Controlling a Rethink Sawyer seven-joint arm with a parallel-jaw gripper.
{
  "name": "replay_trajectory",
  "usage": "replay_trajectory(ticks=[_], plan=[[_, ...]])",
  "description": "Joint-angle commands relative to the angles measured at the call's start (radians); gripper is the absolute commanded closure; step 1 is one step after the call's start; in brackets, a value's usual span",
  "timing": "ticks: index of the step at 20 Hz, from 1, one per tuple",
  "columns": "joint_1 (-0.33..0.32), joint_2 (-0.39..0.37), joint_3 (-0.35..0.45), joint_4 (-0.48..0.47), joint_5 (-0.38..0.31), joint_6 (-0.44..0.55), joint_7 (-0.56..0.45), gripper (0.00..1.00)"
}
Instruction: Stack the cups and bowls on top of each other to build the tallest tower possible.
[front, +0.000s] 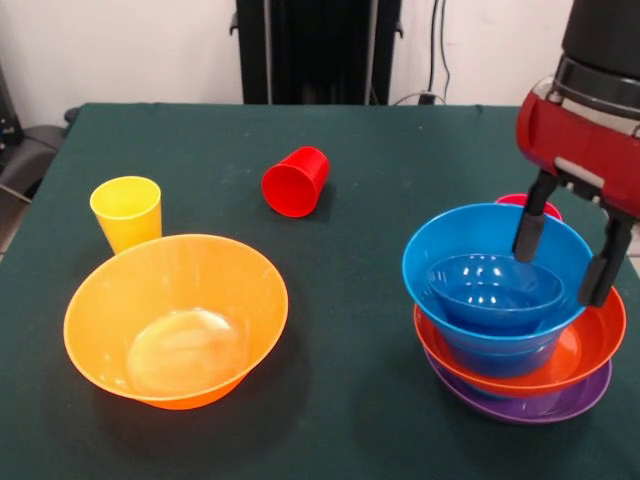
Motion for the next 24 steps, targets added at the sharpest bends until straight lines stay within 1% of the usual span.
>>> replay_trajectory(ticks=[1,10,21,24], plan=[[-0.023,0.014,0.166,0.159,-0.069,-0.071,0.016,0.00],[-0.027,0.001,0.195,0.182,-0.072,-0.085,0.006,0.00],[0.002,0.005,0.208,0.210,-0.073,-0.074,0.058,0.00],[-0.001,0.005,0.212,0.213,-0.076,-0.078,0.054,0.00]])
